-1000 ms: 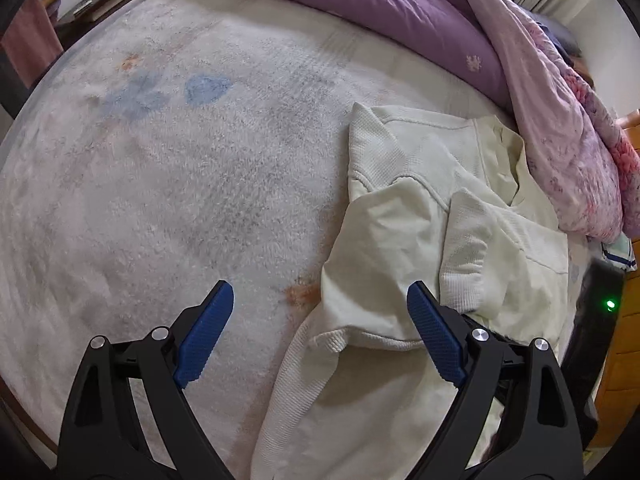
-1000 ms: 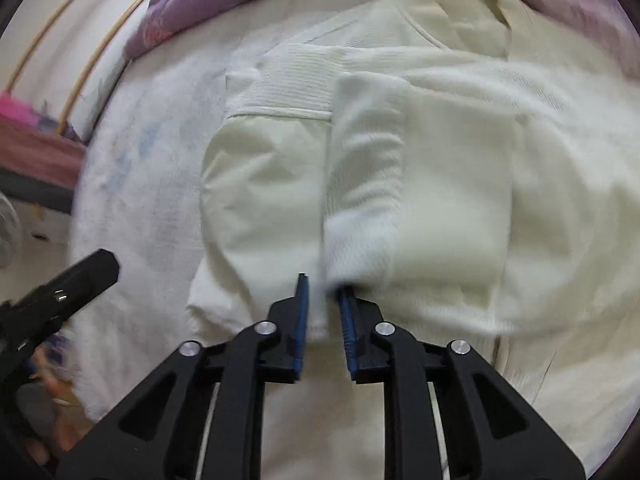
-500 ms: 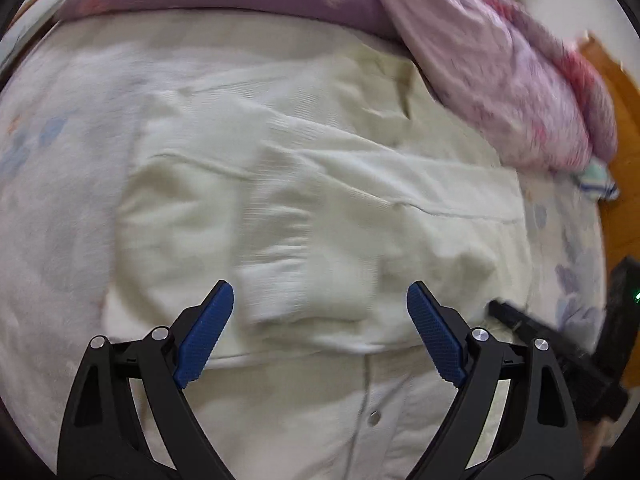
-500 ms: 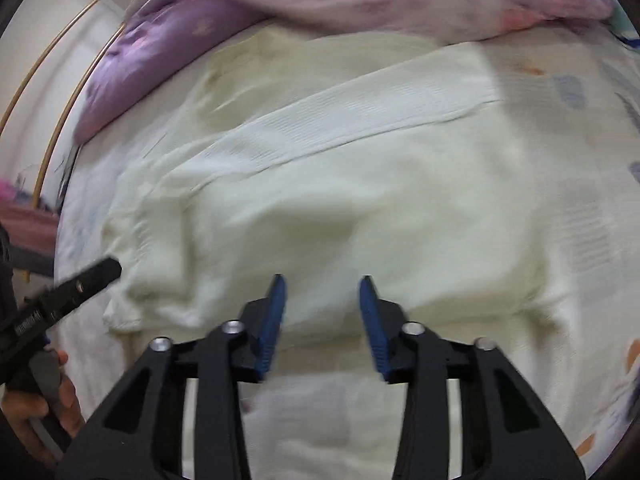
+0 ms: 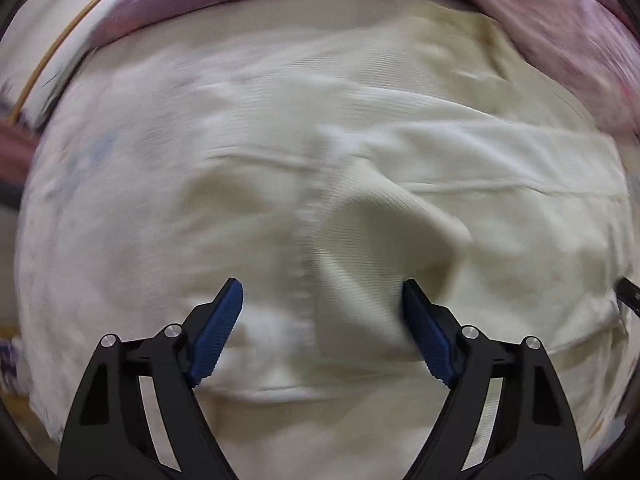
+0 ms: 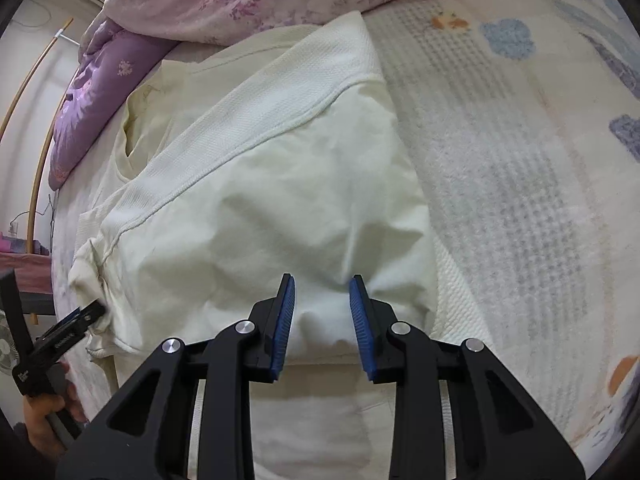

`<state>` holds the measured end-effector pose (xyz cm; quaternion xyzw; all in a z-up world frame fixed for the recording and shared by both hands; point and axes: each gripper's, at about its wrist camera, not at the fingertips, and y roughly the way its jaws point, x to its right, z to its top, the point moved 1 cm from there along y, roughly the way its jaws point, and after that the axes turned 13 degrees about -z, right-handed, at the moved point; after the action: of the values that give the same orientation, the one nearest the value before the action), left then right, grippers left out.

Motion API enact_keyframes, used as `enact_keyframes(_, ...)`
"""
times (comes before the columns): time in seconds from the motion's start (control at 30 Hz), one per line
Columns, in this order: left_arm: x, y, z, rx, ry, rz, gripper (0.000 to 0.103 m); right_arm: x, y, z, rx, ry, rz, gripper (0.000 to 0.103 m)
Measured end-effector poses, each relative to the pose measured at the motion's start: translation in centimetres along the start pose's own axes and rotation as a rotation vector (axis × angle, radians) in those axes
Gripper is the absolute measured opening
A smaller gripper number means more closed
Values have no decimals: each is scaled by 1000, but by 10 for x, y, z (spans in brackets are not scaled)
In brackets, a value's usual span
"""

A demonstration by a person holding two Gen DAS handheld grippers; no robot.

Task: Fold large clothes

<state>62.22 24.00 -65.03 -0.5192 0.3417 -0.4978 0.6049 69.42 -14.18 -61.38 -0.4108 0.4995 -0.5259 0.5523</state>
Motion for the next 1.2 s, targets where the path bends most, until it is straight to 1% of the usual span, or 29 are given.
enact_keyframes(0.03,-15,-7,0,16,-43,15,83,2,-2,1,3,5,-4,28)
enact_keyframes(0.07,-30,-18,1,44,-79,62,83,1,-6,2,14,-1,-14,29)
enact_keyframes(0.13,-54,-37,4,99,-118,127,84,-2,-12,6,37,-3,-13,30)
enact_keyframes(0.17,-67,-45,6,121,-139,177,84,-2,-14,7,37,-3,-9,30)
enact_keyframes(0.2,-75,-49,8,132,-157,207,84,-3,-17,10,45,-8,-13,30)
enact_keyframes(0.23,-89,-55,12,144,-190,224,84,-5,-18,13,50,-18,-17,30)
enact_keyframes(0.33,-109,-64,21,183,-246,213,84,-12,-19,24,53,-18,-12,30)
enact_keyframes(0.37,-114,-64,23,185,-254,201,84,-16,-18,28,56,-25,-22,30)
enact_keyframes(0.4,-121,-63,32,189,-274,143,84,-18,-18,32,58,-31,-20,30)
enact_keyframes(0.43,-123,-64,32,190,-300,80,84,-19,-18,37,58,-26,-14,30)
enact_keyframes(0.47,-128,-57,39,172,-344,-11,84,-21,-17,42,61,-24,-18,30)
enact_keyframes(0.53,-134,-43,48,135,-403,-129,84,-25,-15,57,70,-23,-26,30)
enact_keyframes(0.6,-134,-24,62,116,-429,-224,84,-25,-13,74,75,0,-12,31)
enact_keyframes(0.67,-133,-6,79,90,-450,-308,84,-27,-8,94,82,11,-35,34)
enact_keyframes(0.7,-129,2,85,74,-455,-332,84,-28,-5,105,86,11,-46,36)
enact_keyframes(0.73,-128,9,94,64,-452,-336,84,-29,-2,114,86,12,-52,36)
enact_keyframes(0.77,-128,14,101,65,-449,-322,84,-32,2,125,88,6,-80,37)
enact_keyframes(0.8,-127,21,110,63,-444,-310,84,-36,5,135,96,-16,-108,40)
enact_keyframes(0.83,-127,25,117,54,-432,-308,84,-39,7,142,98,-34,-117,41)
enact_keyframes(0.9,-121,35,131,39,-389,-271,84,-42,15,157,102,-50,-132,42)
enact_keyframes(0.93,-119,40,137,23,-368,-259,84,-41,18,162,100,-47,-149,44)
enact_keyframes(1.03,-120,52,150,10,-357,-241,84,-28,34,178,69,4,-180,44)
enact_keyframes(1.1,-121,58,158,5,-359,-239,84,-19,42,185,51,38,-187,44)
enact_keyframes(1.2,-120,70,165,-33,-344,-235,84,-8,55,196,19,98,-137,45)
